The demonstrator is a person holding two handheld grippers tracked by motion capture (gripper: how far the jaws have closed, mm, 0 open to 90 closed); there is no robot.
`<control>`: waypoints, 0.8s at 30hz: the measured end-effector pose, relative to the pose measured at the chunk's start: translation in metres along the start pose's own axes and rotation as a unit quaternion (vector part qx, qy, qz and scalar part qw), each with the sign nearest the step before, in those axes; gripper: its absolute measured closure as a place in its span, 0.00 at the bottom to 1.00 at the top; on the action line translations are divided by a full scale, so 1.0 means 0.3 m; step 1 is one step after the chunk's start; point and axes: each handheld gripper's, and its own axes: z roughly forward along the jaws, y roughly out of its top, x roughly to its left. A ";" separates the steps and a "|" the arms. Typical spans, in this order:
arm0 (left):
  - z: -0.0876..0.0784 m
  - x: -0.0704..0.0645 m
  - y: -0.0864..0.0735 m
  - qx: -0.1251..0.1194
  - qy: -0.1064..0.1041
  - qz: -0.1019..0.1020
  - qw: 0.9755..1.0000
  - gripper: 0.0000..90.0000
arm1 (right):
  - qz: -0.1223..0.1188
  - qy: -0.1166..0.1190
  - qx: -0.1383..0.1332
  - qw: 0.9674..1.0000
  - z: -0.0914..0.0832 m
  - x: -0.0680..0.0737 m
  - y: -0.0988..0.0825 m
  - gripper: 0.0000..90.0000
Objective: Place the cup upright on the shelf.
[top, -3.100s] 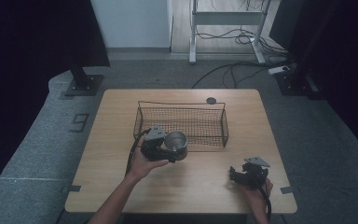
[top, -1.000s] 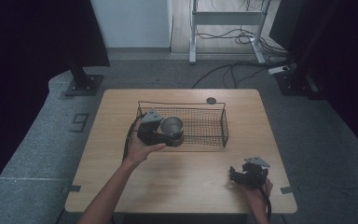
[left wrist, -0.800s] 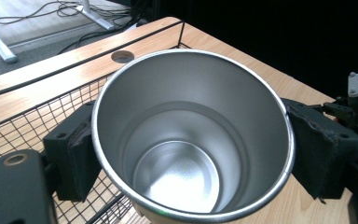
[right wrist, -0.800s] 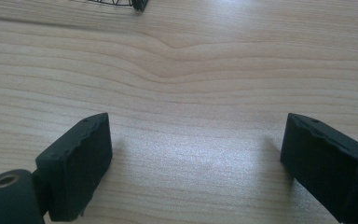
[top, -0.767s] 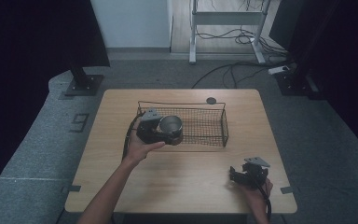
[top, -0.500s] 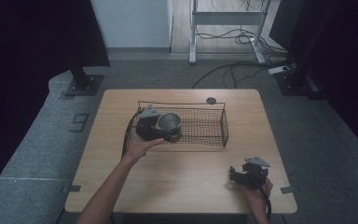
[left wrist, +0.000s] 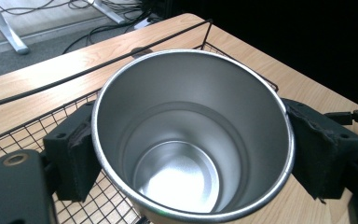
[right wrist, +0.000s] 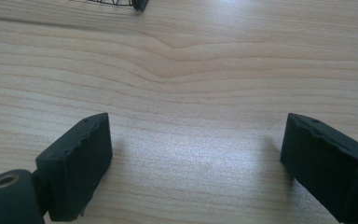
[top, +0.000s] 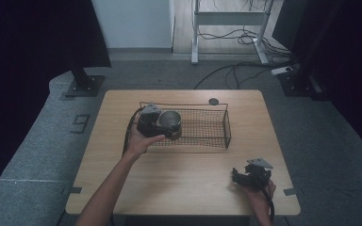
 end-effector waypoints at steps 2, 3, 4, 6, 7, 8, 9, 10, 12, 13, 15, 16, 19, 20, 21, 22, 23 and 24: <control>0.009 0.005 -0.002 0.002 0.000 -0.001 1.000 0.17 | 0.001 0.000 0.000 1.000 0.000 0.000 0.000 0.10; 0.012 0.006 -0.003 0.002 0.000 0.000 1.000 0.17 | 0.001 0.000 0.000 1.000 0.000 0.000 0.000 0.10; 0.015 0.007 -0.003 0.003 0.001 0.001 1.000 0.17 | 0.001 0.000 0.000 1.000 0.000 0.000 0.000 0.10; 0.019 0.009 -0.003 0.002 0.000 0.000 1.000 0.17 | 0.001 0.000 0.000 1.000 0.000 0.000 0.000 0.10; 0.020 0.010 -0.003 0.002 0.000 0.000 1.000 0.17 | 0.001 0.000 0.000 1.000 0.000 0.000 0.000 0.10; 0.021 0.012 -0.002 0.002 -0.001 -0.002 1.000 0.17 | 0.001 0.000 0.000 1.000 0.000 0.000 0.000 0.10; 0.023 0.015 -0.002 0.002 -0.001 -0.002 1.000 0.17 | 0.001 0.000 0.000 1.000 0.000 0.000 0.000 0.10; 0.025 0.018 -0.001 0.003 -0.001 -0.003 1.000 0.17 | 0.001 0.000 0.000 1.000 0.000 0.000 0.000 0.10; 0.031 0.022 0.004 0.006 0.002 -0.002 1.000 0.17 | 0.001 0.000 0.000 1.000 0.000 0.000 0.000 0.10; 0.034 0.024 0.008 0.008 0.005 -0.001 1.000 0.17 | 0.001 0.000 0.000 1.000 0.000 0.000 0.000 0.10; 0.040 0.028 0.016 0.010 0.006 0.000 1.000 0.17 | 0.001 0.000 0.000 1.000 0.000 0.000 0.000 0.10; 0.042 0.030 0.019 0.009 0.004 0.000 1.000 0.17 | 0.001 0.000 0.000 1.000 0.000 0.000 0.000 0.10; 0.050 0.038 0.026 0.008 0.004 -0.003 1.000 0.17 | 0.001 0.000 0.000 1.000 0.000 0.000 0.000 0.10; 0.054 0.041 0.027 0.010 0.006 -0.001 1.000 0.17 | 0.001 0.000 0.000 1.000 0.000 0.000 0.000 0.10; 0.058 0.043 0.028 0.012 0.008 -0.001 1.000 0.17 | 0.001 0.000 0.000 1.000 0.000 0.000 0.000 0.10; 0.061 0.046 0.028 0.013 0.008 -0.002 1.000 0.17 | 0.001 0.000 0.000 1.000 0.000 0.000 0.000 0.10; 0.064 0.048 0.029 0.014 0.008 -0.004 1.000 0.17 | 0.001 0.000 0.000 1.000 0.000 0.000 0.000 0.10; 0.067 0.051 0.030 0.014 0.008 -0.005 1.000 0.17 | 0.001 0.000 0.000 1.000 0.000 0.000 0.000 0.10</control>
